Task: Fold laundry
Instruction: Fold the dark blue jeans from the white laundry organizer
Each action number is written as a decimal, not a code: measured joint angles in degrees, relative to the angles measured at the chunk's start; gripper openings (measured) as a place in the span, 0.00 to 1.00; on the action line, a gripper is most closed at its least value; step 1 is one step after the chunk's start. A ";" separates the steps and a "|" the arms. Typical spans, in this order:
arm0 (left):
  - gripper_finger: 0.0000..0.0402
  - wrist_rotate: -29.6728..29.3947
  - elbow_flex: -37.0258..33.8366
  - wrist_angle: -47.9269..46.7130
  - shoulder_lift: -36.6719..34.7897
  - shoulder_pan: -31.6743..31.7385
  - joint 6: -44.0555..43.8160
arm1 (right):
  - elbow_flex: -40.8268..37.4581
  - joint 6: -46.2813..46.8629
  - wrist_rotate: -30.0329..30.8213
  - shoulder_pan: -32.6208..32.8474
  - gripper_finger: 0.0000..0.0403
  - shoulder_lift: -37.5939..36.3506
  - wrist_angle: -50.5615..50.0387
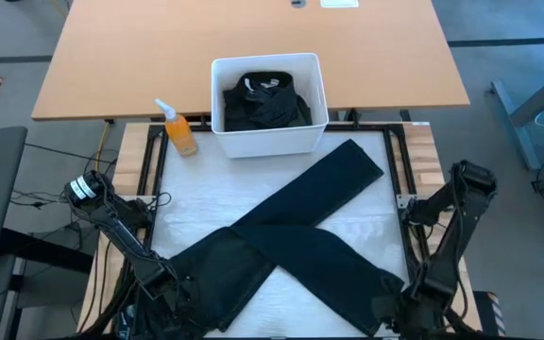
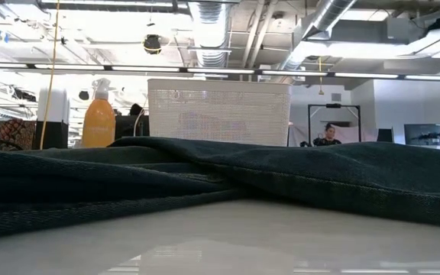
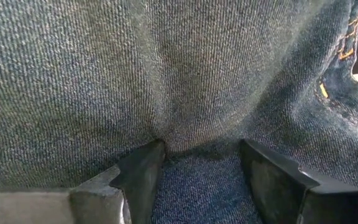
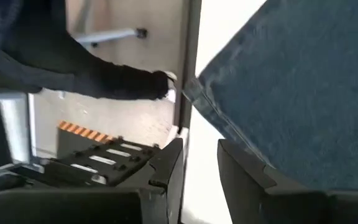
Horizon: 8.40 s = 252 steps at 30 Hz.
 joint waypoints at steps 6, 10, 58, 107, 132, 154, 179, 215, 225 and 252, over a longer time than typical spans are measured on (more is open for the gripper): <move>0.54 0.76 -0.04 0.40 0.00 0.08 -1.81 | 0.00 -0.43 -0.11 1.37 0.31 4.28 0.12; 0.54 0.81 -0.04 0.51 0.00 0.09 -3.45 | -0.01 -4.74 -0.11 2.17 0.31 7.83 3.05; 0.54 3.70 -0.09 3.17 0.15 1.33 -4.48 | 0.00 -9.03 10.87 2.59 0.50 14.94 7.53; 0.54 2.59 -0.04 3.31 0.14 1.11 -3.96 | 6.86 -63.15 39.10 -84.82 0.07 -21.26 -27.89; 0.54 -1.19 1.86 3.09 0.28 1.15 -4.70 | 7.11 -75.79 29.44 -113.63 0.49 -1.29 -17.26; 0.54 -2.67 1.92 2.85 0.26 1.99 -1.22 | 2.76 -64.48 2.90 -121.51 0.55 -12.23 -18.33; 0.54 0.67 1.92 0.21 0.26 0.68 -7.56 | -10.12 -61.61 10.31 -117.94 0.59 2.07 -6.39; 0.54 -7.81 1.92 -0.32 0.20 -1.60 -4.40 | -2.10 -71.86 -0.14 -113.55 0.06 -6.45 -19.59; 0.54 -28.80 1.78 2.82 0.44 4.80 6.86 | 21.67 -72.51 0.89 -111.81 0.06 -18.07 -37.78; 0.54 -35.07 9.68 37.14 19.03 35.48 35.85 | 49.53 -58.46 -11.24 -84.92 0.06 -15.08 -36.67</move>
